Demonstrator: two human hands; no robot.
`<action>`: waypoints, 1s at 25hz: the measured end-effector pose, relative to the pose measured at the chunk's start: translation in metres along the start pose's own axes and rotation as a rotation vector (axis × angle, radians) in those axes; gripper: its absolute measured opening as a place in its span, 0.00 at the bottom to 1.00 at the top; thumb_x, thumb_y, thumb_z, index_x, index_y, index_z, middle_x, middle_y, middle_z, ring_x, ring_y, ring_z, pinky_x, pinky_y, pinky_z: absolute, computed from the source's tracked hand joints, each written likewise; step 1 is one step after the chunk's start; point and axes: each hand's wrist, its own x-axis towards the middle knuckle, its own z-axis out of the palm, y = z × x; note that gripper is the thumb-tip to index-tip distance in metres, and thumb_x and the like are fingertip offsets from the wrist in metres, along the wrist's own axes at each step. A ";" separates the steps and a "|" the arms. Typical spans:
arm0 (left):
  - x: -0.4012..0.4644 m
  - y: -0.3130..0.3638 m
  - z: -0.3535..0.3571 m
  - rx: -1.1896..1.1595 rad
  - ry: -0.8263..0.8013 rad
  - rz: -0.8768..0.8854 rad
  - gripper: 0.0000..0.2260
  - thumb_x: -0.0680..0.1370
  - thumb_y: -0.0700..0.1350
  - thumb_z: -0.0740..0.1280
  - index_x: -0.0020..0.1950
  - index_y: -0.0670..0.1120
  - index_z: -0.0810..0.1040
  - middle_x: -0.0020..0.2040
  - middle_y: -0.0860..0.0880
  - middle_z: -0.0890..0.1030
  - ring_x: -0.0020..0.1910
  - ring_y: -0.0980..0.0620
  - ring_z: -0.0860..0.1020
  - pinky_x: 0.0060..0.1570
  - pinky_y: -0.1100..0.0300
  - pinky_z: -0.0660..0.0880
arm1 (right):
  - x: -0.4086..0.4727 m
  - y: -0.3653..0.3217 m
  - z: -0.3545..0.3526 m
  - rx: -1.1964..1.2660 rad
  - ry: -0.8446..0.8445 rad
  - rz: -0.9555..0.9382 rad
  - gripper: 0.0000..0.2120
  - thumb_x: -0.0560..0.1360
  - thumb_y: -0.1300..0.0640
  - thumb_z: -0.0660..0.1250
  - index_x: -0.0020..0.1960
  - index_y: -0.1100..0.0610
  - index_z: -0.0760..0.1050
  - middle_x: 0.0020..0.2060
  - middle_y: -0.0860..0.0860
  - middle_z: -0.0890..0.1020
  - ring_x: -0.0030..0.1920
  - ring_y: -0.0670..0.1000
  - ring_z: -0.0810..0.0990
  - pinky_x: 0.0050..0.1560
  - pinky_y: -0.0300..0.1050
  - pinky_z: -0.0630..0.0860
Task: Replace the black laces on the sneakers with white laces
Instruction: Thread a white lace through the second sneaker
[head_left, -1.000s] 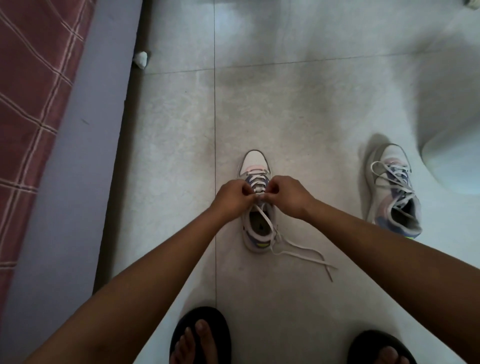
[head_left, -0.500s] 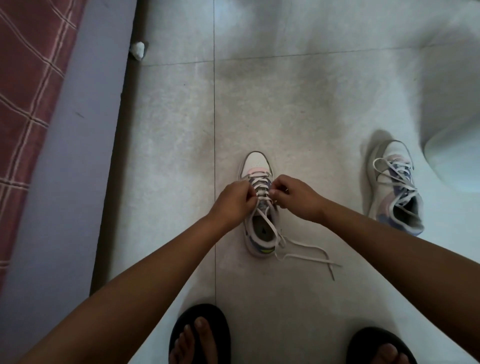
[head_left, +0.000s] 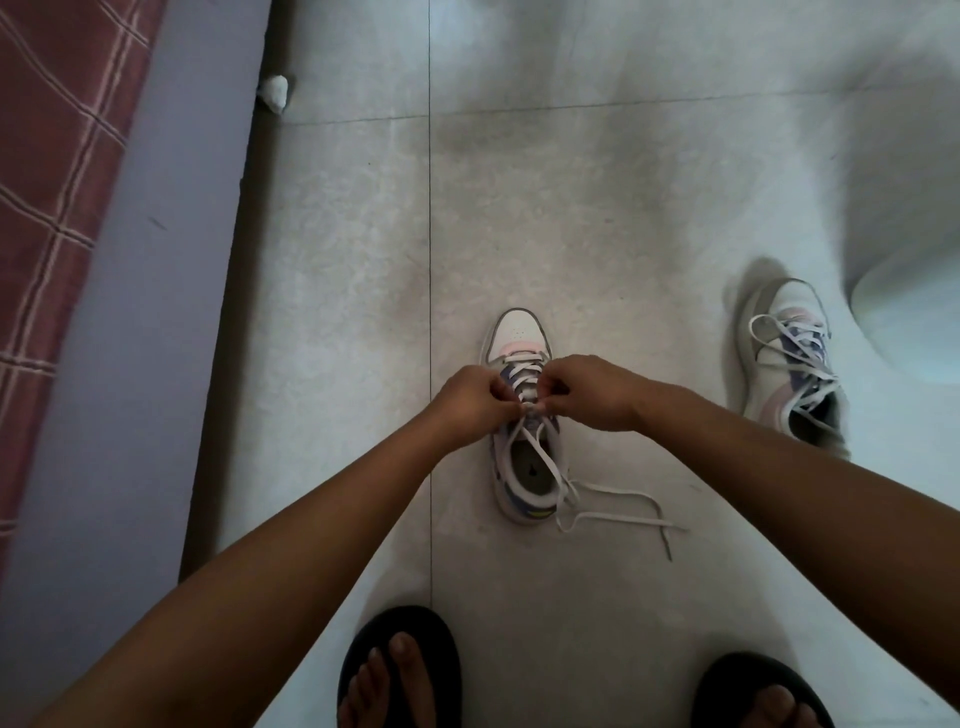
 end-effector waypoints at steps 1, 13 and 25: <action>-0.001 0.001 0.000 -0.001 -0.004 0.030 0.03 0.75 0.43 0.69 0.42 0.46 0.80 0.45 0.42 0.82 0.44 0.47 0.81 0.49 0.50 0.80 | -0.003 0.000 0.002 0.030 0.016 -0.011 0.06 0.75 0.54 0.67 0.50 0.56 0.76 0.41 0.48 0.76 0.42 0.48 0.74 0.40 0.40 0.67; 0.012 0.038 0.007 0.825 -0.022 0.314 0.11 0.77 0.38 0.63 0.59 0.41 0.76 0.53 0.43 0.80 0.46 0.47 0.78 0.41 0.61 0.67 | -0.011 -0.004 0.006 0.133 0.129 0.056 0.07 0.74 0.61 0.66 0.51 0.58 0.75 0.46 0.52 0.79 0.44 0.50 0.75 0.44 0.42 0.69; -0.022 -0.033 0.018 -0.174 0.165 0.122 0.06 0.78 0.45 0.66 0.53 0.46 0.79 0.42 0.51 0.79 0.39 0.55 0.79 0.32 0.68 0.76 | -0.037 0.004 0.048 0.271 0.404 0.047 0.04 0.76 0.54 0.66 0.46 0.53 0.71 0.41 0.50 0.77 0.40 0.50 0.76 0.40 0.43 0.72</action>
